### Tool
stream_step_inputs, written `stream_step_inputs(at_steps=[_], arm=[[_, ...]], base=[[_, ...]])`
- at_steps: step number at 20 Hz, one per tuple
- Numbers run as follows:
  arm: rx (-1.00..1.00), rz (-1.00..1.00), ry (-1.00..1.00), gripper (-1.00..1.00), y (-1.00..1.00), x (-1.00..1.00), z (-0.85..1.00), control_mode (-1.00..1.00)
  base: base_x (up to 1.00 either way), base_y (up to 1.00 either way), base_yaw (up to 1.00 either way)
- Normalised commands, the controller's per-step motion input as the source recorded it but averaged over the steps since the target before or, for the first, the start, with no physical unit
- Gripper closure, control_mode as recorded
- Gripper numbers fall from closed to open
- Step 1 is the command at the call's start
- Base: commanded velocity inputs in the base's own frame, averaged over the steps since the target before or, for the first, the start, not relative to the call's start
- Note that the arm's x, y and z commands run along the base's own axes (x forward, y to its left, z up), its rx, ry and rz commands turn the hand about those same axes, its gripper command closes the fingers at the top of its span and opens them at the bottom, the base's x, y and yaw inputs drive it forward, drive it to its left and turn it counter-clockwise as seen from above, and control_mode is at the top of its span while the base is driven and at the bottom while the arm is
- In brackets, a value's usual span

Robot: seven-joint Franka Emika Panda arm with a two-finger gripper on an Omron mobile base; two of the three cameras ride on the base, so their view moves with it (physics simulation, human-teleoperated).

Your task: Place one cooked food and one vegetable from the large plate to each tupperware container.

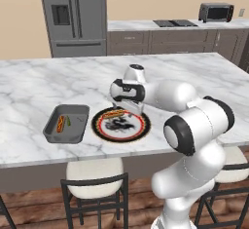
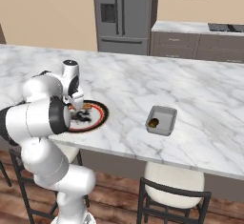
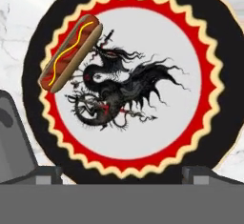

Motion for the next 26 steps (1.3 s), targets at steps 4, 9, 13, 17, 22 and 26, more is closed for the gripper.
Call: stream_step_inputs(at_steps=[4,9,13,17,22,26], arm=[[0.0,-0.19,0.22,-1.0,0.0,0.64,-0.14,-1.0],[0.01,0.0,0.18,-1.0,-0.03,0.49,-0.4,-1.0],[0.0,0.0,0.11,-1.0,-0.09,0.53,-0.48,-1.0],[0.0,0.0,0.0,-1.0,0.0,0.41,-0.49,-1.0],[0.0,0.0,-0.01,-1.0,0.01,0.42,-0.29,-1.0],[0.01,0.0,-0.01,-1.0,0.01,0.1,-0.41,-1.0]], base=[[0.0,0.0,0.0],[0.0,0.0,0.0],[0.0,0.0,0.0],[0.0,0.0,0.0],[0.0,0.0,0.0],[0.0,0.0,0.0]])
